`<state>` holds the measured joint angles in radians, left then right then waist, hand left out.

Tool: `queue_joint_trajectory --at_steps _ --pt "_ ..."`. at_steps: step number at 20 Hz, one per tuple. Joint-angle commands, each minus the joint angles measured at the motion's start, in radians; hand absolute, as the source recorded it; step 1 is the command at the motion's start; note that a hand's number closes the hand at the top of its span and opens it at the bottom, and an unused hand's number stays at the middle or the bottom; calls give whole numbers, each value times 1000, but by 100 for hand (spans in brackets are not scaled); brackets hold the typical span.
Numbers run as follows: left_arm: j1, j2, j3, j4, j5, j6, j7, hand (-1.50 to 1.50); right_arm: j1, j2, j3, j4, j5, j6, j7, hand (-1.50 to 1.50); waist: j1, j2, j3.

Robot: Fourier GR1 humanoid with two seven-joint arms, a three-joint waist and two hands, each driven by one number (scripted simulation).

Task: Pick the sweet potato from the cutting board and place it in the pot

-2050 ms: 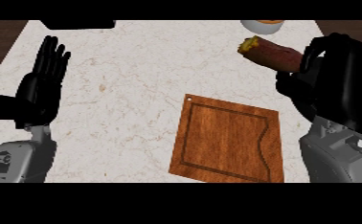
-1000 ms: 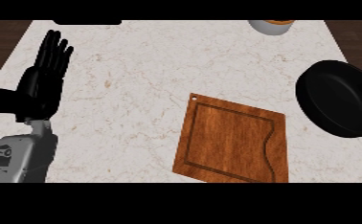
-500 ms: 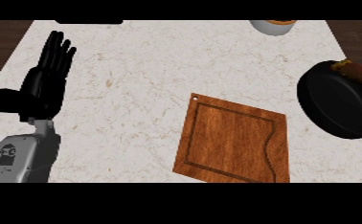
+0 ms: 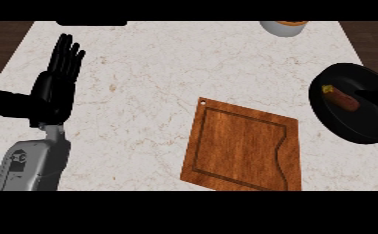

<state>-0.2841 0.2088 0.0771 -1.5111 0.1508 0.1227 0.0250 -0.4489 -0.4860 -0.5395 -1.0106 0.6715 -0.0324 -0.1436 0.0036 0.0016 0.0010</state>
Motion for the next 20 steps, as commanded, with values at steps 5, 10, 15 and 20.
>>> queue_joint_trajectory --at_steps 5,10,15,20 --pt "11 4 6 -20 1 -8 19 0 -28 24 -154 -13 -229 17 11 -150 -5 -3 0" --pt "-50 12 20 -3 -7 10 61 0 -14 -33 -250 -5 -362 61 13 -150 -9 -1 0" --pt "-31 14 19 -33 -1 -5 70 0 93 -87 -361 -30 -493 123 -79 -150 -14 -3 0" --pt "33 -33 -25 -82 -38 15 44 0 101 -191 -437 209 -579 167 -235 -150 0 0 1"
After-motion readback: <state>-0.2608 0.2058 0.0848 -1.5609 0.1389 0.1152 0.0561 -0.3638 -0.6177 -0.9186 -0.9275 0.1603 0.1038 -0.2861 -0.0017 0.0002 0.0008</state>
